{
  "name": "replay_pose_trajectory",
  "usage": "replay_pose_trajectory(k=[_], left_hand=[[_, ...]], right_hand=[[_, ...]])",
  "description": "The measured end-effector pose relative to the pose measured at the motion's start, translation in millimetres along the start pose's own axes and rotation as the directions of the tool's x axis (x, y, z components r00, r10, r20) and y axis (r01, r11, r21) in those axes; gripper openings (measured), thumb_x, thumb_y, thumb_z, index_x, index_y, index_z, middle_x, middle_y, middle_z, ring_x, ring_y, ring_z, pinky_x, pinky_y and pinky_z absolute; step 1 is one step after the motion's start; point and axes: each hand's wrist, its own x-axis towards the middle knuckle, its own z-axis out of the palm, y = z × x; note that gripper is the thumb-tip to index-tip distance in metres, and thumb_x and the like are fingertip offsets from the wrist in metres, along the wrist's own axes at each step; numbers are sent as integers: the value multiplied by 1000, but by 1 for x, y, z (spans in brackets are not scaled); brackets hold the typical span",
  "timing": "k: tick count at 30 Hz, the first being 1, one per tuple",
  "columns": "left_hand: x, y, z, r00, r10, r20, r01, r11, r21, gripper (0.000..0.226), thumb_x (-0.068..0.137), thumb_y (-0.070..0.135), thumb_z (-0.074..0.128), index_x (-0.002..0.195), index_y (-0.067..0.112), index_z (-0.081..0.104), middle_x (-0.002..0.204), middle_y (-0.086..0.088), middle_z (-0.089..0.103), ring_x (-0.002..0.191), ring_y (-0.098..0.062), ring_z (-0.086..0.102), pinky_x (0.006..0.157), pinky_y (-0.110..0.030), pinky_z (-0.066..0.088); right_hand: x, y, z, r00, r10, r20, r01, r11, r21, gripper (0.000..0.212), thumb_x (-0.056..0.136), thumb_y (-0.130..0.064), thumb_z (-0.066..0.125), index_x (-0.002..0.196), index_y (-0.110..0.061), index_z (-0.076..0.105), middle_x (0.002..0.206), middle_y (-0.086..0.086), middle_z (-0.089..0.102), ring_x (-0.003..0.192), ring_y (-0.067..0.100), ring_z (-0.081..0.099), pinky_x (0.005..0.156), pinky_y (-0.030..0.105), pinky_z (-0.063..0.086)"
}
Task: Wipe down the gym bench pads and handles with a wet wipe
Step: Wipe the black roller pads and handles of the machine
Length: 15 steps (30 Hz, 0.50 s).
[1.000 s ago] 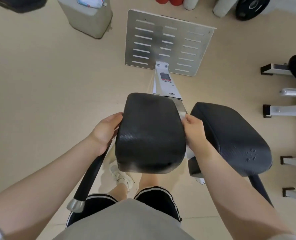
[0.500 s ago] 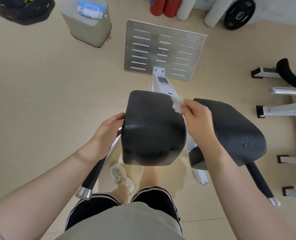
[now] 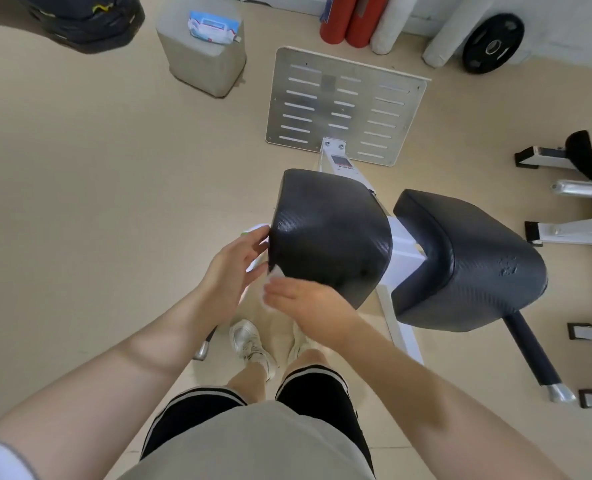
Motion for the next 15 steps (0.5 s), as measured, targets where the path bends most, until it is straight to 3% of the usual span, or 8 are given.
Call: replay_pose_trajectory(k=[2, 3, 5, 7, 8, 11, 13, 15], left_hand=[[-9, -5, 1, 1000, -11, 1, 11, 999, 44, 33, 95, 19, 35, 120, 26, 56, 128, 11, 55, 120, -5, 48, 103, -28, 33], [-12, -8, 2, 1000, -18, 6, 18, 997, 70, 34, 96, 22, 34, 123, 30, 53, 131, 16, 52, 123, -4, 44, 105, -28, 29], [-15, -16, 6, 999, -3, 33, -1, 994, 112, 31, 97, 31, 34, 119, 41, 53, 124, 27, 53, 121, 2, 45, 106, -30, 29], [-15, -23, 11, 999, 36, 27, -38, 993, 110, 28, 97, 34, 34, 112, 45, 56, 108, 36, 59, 109, 10, 51, 97, -25, 35], [-14, -27, 14, 998, 59, 10, -60, 992, 114, 31, 98, 29, 33, 113, 45, 55, 102, 38, 60, 103, 12, 51, 90, -19, 37], [-11, -39, 22, 991, 134, -20, -130, 982, 134, 64, 87, -7, 25, 134, 33, 42, 109, 29, 54, 101, 7, 48, 70, -5, 43], [-13, -48, 30, 978, 206, -23, -200, 968, 152, 78, 78, -14, 23, 142, 28, 33, 124, 18, 52, 107, 1, 49, 75, -12, 44], [-12, -58, 31, 971, 237, -36, -231, 965, 122, 80, 76, -13, 22, 141, 30, 33, 119, 21, 54, 101, 9, 49, 80, -17, 40]], right_hand=[[-31, -2, 7, 978, 192, -85, -179, 974, 138, 38, 76, -13, 42, 100, -11, 72, 105, 2, 71, 97, 12, 66, 85, 21, 52], [-44, -2, 5, 930, 337, -144, -297, 924, 242, 37, 82, -17, 42, 106, -12, 70, 109, 0, 69, 102, 10, 62, 92, 17, 45], [-60, 2, 3, 763, 598, -245, -490, 783, 384, 35, 93, -22, 38, 110, -13, 67, 105, -6, 67, 100, 7, 58, 90, 6, 38], [-67, 7, -1, 527, 818, -232, -620, 556, 553, 27, 97, -17, 39, 109, -13, 63, 96, -6, 62, 88, 9, 54, 75, 10, 40], [-68, 10, -1, 431, 880, -200, -627, 452, 635, 24, 97, -15, 40, 108, -12, 61, 93, -3, 61, 85, 12, 54, 72, 16, 41], [-77, 12, 5, 331, 927, -175, -558, 341, 757, 20, 97, -17, 40, 103, -11, 58, 94, 4, 60, 85, 17, 56, 74, 26, 45], [-85, 8, 13, 279, 945, -171, -532, 300, 792, 18, 96, -15, 39, 94, -11, 56, 90, 9, 59, 81, 16, 54, 73, 26, 45], [-95, 4, 24, 229, 952, -205, -526, 298, 796, 20, 94, -13, 38, 80, -16, 52, 82, 9, 55, 72, 14, 49, 67, 27, 43]])
